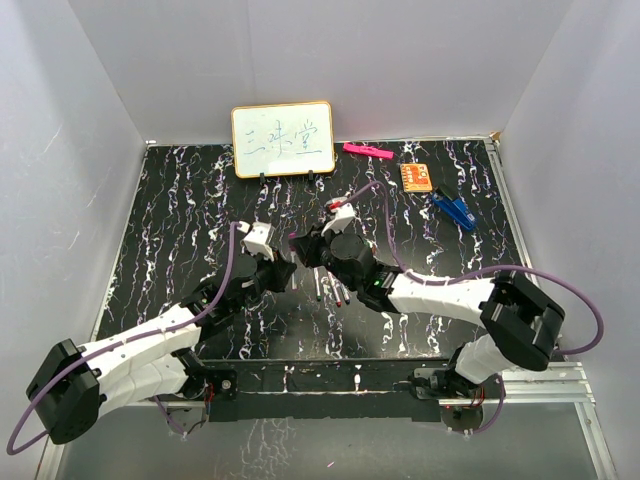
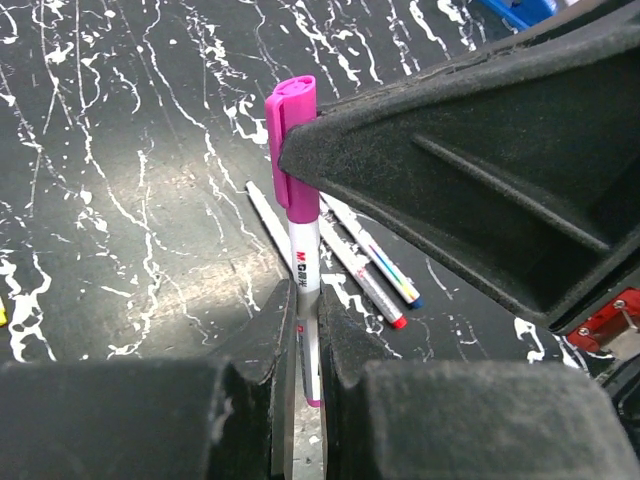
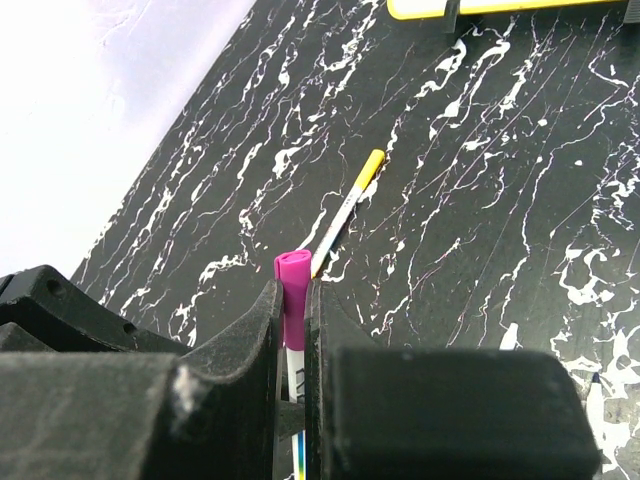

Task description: Insert the pens into the pen caps

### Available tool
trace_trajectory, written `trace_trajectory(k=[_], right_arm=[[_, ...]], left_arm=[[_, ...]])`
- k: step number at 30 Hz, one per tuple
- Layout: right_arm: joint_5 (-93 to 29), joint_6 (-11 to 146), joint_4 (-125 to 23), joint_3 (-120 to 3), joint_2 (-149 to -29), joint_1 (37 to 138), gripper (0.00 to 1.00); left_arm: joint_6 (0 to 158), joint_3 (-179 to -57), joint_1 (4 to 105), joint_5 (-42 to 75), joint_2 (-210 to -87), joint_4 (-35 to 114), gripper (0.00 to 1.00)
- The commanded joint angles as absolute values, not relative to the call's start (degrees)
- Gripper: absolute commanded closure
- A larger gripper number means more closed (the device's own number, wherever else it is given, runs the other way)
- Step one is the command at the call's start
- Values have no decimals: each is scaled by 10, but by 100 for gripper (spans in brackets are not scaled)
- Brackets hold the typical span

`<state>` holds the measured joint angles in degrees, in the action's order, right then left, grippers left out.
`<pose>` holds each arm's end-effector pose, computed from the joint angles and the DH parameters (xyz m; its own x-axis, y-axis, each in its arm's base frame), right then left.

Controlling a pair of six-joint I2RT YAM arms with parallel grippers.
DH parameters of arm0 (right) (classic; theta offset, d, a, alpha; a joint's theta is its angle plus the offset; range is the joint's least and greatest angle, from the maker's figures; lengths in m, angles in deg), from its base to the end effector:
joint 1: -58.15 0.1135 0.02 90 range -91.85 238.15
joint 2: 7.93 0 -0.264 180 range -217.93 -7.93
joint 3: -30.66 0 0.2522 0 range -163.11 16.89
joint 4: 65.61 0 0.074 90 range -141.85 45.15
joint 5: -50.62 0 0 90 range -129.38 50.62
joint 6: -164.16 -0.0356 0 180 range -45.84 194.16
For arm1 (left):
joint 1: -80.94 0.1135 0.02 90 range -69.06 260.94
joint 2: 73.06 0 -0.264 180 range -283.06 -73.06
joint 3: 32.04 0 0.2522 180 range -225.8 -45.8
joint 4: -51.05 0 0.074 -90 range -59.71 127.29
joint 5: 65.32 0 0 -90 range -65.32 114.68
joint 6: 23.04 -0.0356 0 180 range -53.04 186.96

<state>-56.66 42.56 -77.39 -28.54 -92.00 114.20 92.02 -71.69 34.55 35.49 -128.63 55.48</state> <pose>0.1912 0.2651 0.2456 -0.4381 0.2452 -0.8648 -0.4707 0.7571 0.4531 0.1566 -0.1547 0.2404 -0.3720 -0.2127 -0.9035 0.4712 0.7954 -0.3812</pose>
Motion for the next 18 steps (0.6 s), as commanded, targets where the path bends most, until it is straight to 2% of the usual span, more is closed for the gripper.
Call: trace_trajectory(k=[1,7,14,18], right_arm=[[-476,425,-624,-278,-962,1189,100],[-485,423,-626,-279,-959,1197,100],[-569,457,-597,-351,-947,1196,100],[-649,488,-573,-405,-934,1195,71]], left_arm=[[879,-789,355,408,-1243,707,100],[879,-793,357,407,-1243,685,100],[908,-803,358,384,-1272,557,100],[935,-779,358,377,-1271,518,100]])
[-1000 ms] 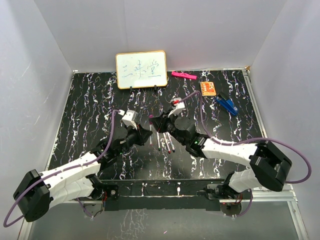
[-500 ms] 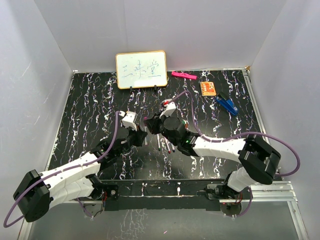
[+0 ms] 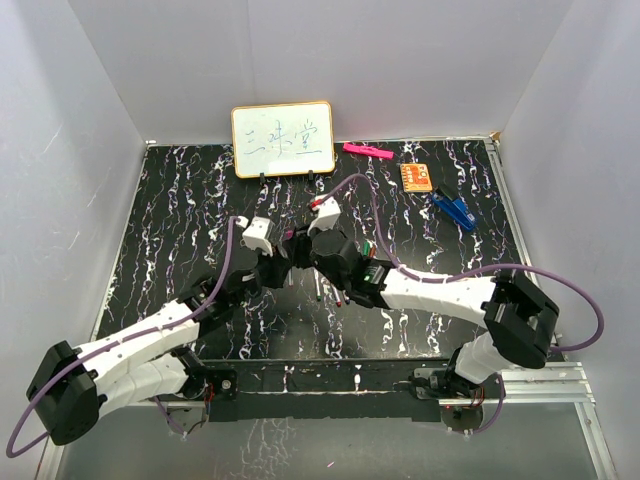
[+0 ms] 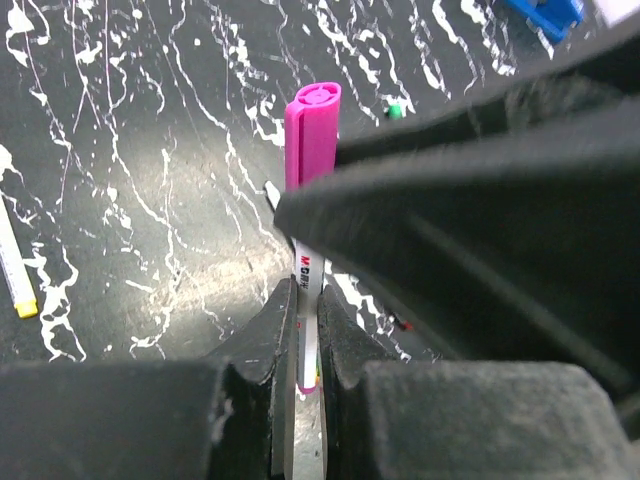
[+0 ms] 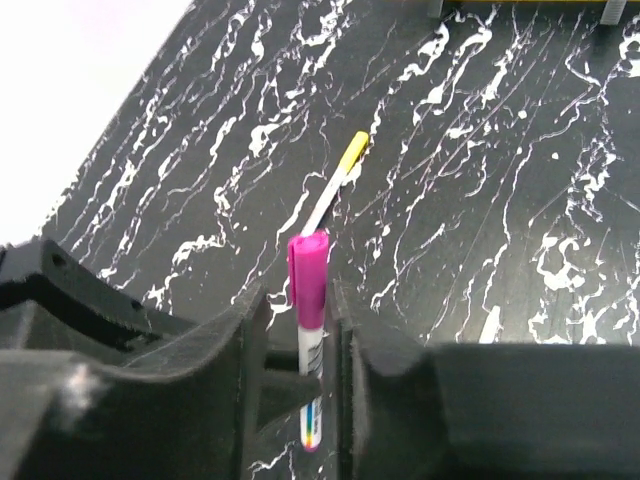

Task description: Insert the pens into the pen caps

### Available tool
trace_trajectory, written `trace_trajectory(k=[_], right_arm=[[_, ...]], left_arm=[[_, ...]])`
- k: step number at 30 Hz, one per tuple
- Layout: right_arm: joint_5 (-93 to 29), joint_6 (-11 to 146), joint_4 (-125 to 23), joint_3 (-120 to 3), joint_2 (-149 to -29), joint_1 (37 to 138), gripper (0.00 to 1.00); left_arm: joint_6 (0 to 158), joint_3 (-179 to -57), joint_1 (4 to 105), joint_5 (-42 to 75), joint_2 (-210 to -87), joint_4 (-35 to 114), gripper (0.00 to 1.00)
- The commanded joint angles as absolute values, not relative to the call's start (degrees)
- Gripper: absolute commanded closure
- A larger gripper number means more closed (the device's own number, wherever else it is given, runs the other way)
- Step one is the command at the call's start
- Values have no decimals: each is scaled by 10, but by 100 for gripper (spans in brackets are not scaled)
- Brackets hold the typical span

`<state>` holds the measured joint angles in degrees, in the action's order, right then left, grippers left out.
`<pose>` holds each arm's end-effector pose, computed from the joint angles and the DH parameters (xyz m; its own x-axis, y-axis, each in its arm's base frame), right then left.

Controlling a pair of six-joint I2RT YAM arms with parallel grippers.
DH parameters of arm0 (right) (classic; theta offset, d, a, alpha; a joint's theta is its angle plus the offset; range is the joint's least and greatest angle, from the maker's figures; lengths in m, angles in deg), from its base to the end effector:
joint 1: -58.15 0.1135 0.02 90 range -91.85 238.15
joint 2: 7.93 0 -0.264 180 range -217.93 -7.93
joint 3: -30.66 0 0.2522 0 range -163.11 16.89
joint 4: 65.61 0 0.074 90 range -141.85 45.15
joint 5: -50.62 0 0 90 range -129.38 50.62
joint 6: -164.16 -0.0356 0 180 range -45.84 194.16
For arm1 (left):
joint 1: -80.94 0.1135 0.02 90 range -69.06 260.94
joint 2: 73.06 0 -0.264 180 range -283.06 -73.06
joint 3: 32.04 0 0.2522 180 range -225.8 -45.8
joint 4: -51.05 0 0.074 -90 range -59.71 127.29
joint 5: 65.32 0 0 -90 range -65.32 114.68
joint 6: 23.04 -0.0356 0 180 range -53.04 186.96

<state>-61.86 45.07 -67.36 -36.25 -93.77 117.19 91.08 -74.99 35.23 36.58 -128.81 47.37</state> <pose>0.1874 0.2859 0.2634 -0.4267 0.1621 -0.8898 -0.4543 0.8123 0.3658 0.1601 -0.1536 0.2450 -0.4106 -0.1517 -0.8991 0.4323 0.8358 -0.3385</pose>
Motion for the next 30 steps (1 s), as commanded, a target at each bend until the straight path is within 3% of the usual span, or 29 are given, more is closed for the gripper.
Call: trace_trajectory(k=[1,5,12,18,25,30], right_arm=[[-669,495,-568,-415,-928,1194,63],[-729,516,-559,-433,-893,1188,39],[-773,476,-482,-433,-845,1144,33],[-673,407,-382,-416,-829,1029,26],[-651,406,-341,-399,-826,1000,13],[-637,404,-333,-385,-826,992,2]], left_arm=[[939,-773,358,376,-1268,510,100],[949,-762,358,382,-1261,474,100],[932,-803,359,419,-1316,402,100],[902,-898,376,456,-1425,307,100],[905,-956,491,368,-1535,261,100],[903,-990,518,351,-1583,235,100]])
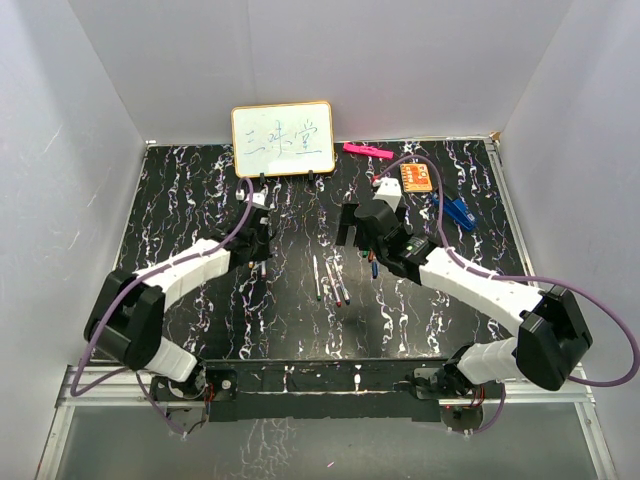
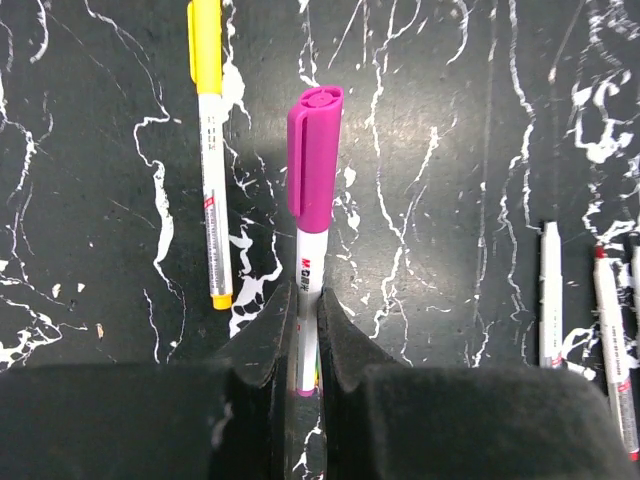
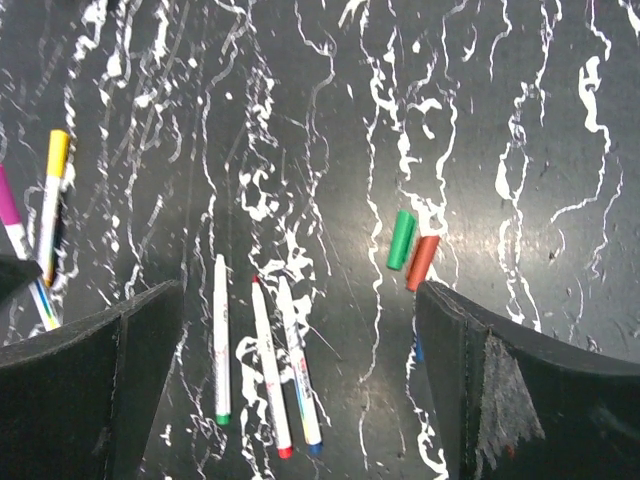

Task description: Insert the pens into the pen caps

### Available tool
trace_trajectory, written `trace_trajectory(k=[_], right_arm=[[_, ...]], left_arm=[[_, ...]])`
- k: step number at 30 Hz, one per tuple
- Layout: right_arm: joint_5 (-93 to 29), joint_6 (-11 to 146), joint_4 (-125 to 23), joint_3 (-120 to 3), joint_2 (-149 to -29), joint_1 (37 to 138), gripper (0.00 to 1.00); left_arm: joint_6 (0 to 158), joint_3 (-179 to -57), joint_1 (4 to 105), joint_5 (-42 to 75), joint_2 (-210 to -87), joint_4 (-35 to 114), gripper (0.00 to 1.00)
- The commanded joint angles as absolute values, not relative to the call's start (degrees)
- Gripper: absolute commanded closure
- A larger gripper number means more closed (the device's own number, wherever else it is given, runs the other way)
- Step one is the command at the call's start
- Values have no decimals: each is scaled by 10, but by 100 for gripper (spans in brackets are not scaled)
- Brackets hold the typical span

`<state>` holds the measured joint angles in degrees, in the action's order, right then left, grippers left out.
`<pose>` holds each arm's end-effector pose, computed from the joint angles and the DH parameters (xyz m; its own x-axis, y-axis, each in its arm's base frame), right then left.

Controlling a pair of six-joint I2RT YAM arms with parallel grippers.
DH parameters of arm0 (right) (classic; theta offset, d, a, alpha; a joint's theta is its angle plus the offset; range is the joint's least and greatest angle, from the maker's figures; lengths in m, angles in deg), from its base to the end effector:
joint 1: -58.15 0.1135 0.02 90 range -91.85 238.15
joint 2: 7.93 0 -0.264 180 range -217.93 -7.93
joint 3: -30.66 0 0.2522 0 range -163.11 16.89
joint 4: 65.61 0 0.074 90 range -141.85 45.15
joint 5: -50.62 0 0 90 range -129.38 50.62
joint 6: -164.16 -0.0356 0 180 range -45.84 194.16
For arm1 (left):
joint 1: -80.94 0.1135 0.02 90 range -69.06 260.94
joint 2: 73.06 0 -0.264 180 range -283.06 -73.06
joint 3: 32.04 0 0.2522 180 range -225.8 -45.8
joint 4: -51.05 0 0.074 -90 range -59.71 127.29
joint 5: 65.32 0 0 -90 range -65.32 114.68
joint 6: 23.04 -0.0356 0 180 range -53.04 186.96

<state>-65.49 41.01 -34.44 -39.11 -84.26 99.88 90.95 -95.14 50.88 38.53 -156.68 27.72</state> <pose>0.2283 0.1826 0.2764 -0.5671 0.1521 -0.8094 -0.0332 0.9778 0.2070 0.2684 -0.1455 0.2122 -0.6848 -0.0598 -0.7263 0.0640 0.9878 -0.1417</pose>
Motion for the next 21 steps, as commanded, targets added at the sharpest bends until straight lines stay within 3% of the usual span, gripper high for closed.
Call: trace_trajectory(k=[1,12,21], right_arm=[[-633,405,-330,-386,-830,991,2],[-658,410,-314,-357,-820,991,2],[-679,414,-315,-332,-802,991,2]], left_arm=[[904,-994,520,347,-1593,231,100],[899,-1007,555,318,-1653,258,100],[862,-1086,587,311,-1734,248,100]])
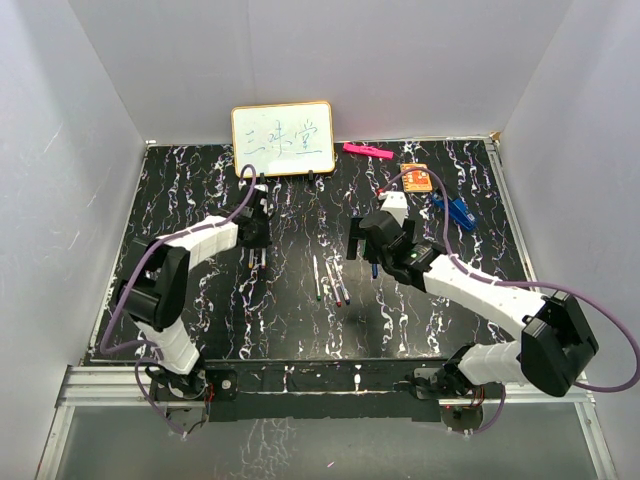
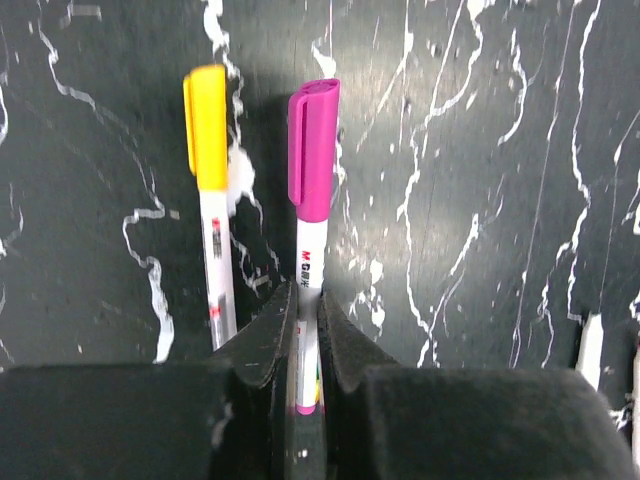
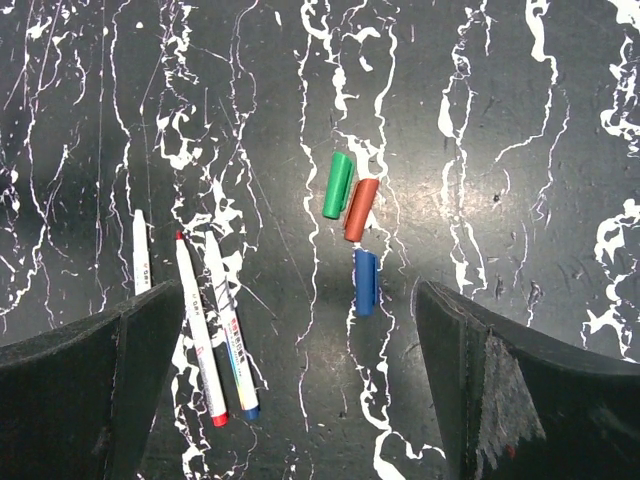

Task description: Insert the pens into the pen caps

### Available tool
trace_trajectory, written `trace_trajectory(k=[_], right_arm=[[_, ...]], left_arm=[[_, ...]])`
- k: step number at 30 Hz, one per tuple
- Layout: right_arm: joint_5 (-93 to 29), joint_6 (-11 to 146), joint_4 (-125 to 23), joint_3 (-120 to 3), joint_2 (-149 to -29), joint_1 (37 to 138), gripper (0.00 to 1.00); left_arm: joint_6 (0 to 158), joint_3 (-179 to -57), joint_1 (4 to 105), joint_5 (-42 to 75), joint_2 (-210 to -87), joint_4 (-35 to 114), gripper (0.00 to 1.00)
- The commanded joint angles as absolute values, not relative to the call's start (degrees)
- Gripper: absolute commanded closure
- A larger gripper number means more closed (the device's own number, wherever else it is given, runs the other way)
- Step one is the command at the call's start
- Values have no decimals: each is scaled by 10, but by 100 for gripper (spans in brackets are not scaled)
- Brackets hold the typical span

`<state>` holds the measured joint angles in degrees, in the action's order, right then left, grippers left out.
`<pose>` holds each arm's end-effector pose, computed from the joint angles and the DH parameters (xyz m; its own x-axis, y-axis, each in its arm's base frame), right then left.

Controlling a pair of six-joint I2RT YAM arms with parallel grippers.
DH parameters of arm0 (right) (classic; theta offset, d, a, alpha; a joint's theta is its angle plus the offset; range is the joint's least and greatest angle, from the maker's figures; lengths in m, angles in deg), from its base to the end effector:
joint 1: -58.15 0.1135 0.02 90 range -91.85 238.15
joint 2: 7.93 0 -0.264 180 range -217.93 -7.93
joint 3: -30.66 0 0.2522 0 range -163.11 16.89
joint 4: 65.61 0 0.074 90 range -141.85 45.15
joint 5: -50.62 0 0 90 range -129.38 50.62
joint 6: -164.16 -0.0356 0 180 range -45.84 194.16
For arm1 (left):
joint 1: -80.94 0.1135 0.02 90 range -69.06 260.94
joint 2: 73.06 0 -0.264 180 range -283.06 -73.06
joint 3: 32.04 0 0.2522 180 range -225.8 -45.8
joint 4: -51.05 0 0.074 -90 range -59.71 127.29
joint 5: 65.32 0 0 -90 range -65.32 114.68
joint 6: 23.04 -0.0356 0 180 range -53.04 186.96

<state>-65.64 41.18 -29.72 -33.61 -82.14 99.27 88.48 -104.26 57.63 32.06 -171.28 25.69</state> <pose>0.2140 0.1659 0.2480 -0.6479 0.0824 -0.7573 -0.0058 0.9936 0.1131 0.3257 -0.1354 0.1789 -0.7843 -0.0582 -0.6177 0.0334 0.9902 -0.1357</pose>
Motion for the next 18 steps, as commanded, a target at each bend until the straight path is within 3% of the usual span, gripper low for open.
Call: trace_trajectory(k=[1,6,9,18], right_arm=[[-679,413,-313,-331,-803,991,2],[-670,411,-313,-326,-807,991,2],[-671,412,-315,-326,-810,991,2],[-654,420,-318,-326,-827,990,2]], left_arm=[[861,-1093,590,309,-1743,247,100],[861,-1119,593,300,-1767,233,100],[864,-1117,593,300,-1766,232,89],[867,-1120,593,307,-1759,232,77]])
